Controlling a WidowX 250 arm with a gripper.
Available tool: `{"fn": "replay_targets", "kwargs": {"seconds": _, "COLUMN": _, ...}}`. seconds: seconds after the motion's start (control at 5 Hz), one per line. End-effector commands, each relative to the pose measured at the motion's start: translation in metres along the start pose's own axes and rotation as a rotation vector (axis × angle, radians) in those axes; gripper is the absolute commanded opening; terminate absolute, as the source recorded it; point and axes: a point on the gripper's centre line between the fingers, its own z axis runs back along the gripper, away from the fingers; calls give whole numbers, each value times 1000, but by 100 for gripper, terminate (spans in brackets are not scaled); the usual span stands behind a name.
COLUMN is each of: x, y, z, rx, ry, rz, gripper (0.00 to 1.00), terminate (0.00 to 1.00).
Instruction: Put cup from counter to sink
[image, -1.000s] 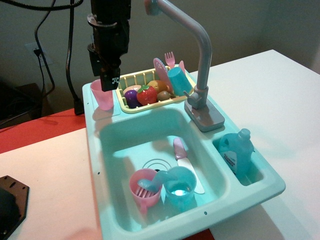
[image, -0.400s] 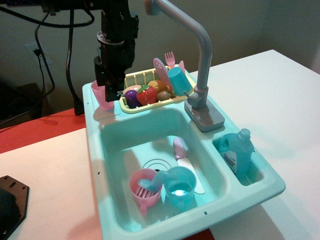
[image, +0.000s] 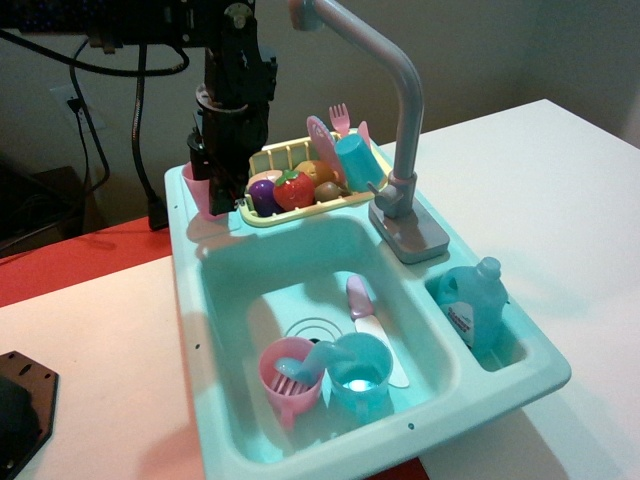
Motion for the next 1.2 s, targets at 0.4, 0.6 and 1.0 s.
{"fn": "replay_targets", "kwargs": {"seconds": 0.4, "x": -8, "y": 3, "z": 19, "rx": 4, "ry": -87, "rz": 37, "gripper": 0, "terminate": 0}}
{"fn": "replay_targets", "kwargs": {"seconds": 0.6, "x": -4, "y": 0, "z": 28, "rx": 8, "ry": -119, "rz": 15, "gripper": 0, "terminate": 0}}
{"fn": "replay_targets", "kwargs": {"seconds": 1.0, "x": 8, "y": -44, "z": 62, "rx": 19, "ry": -214, "rz": -67, "gripper": 0, "terminate": 0}}
